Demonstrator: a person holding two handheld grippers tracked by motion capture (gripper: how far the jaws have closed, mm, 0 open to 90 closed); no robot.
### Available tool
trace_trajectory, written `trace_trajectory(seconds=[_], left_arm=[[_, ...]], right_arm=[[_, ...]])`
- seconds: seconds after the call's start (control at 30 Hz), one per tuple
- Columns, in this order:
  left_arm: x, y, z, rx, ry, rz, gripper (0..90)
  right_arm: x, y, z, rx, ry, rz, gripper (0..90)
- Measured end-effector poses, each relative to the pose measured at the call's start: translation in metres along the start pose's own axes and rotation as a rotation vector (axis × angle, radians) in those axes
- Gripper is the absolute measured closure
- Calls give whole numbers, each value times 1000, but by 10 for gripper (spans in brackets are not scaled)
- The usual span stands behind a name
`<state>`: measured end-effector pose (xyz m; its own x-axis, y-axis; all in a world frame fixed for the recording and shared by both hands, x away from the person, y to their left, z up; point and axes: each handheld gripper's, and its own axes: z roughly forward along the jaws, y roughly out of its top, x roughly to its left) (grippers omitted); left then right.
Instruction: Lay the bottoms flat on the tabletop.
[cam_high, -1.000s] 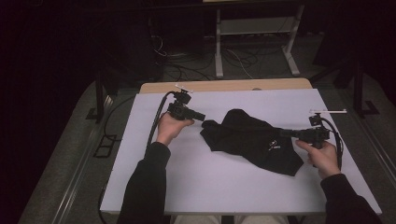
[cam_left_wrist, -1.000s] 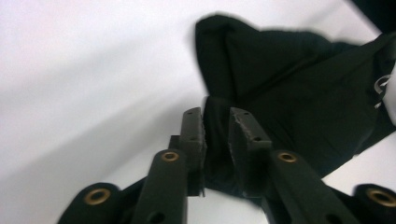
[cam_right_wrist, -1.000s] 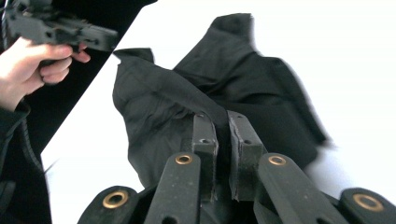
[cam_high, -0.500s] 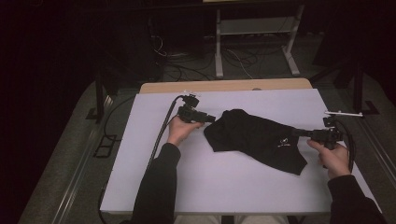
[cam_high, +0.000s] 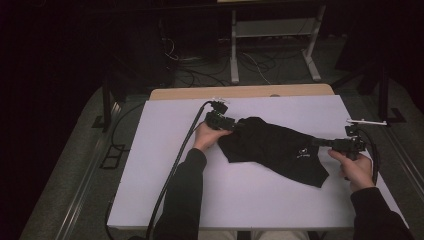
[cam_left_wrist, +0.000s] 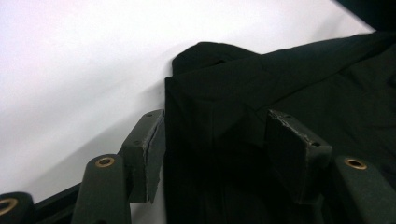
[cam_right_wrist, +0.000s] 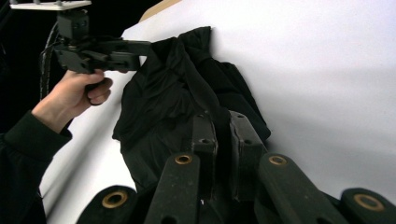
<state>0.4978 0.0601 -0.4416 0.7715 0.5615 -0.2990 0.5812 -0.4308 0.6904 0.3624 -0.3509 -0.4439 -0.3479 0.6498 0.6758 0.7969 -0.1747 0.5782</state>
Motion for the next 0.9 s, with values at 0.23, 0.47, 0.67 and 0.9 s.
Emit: trace_trajectory(seconds=[0.23, 0.47, 0.67, 0.9], left_arm=[[-7, 2, 12, 41, 0, 37, 833], [2, -8, -23, 19, -21, -7, 857], [12, -31, -56, -34, -48, -84, 857], [20, -54, -76, -102, -48, -136, 858]], right_arm=[[0, 0, 2, -5, 21, 5, 817], [4, 1, 8, 9, 32, -9, 812], [13, 3, 23, 37, 34, -37, 805], [23, 9, 45, 54, 45, -89, 783]])
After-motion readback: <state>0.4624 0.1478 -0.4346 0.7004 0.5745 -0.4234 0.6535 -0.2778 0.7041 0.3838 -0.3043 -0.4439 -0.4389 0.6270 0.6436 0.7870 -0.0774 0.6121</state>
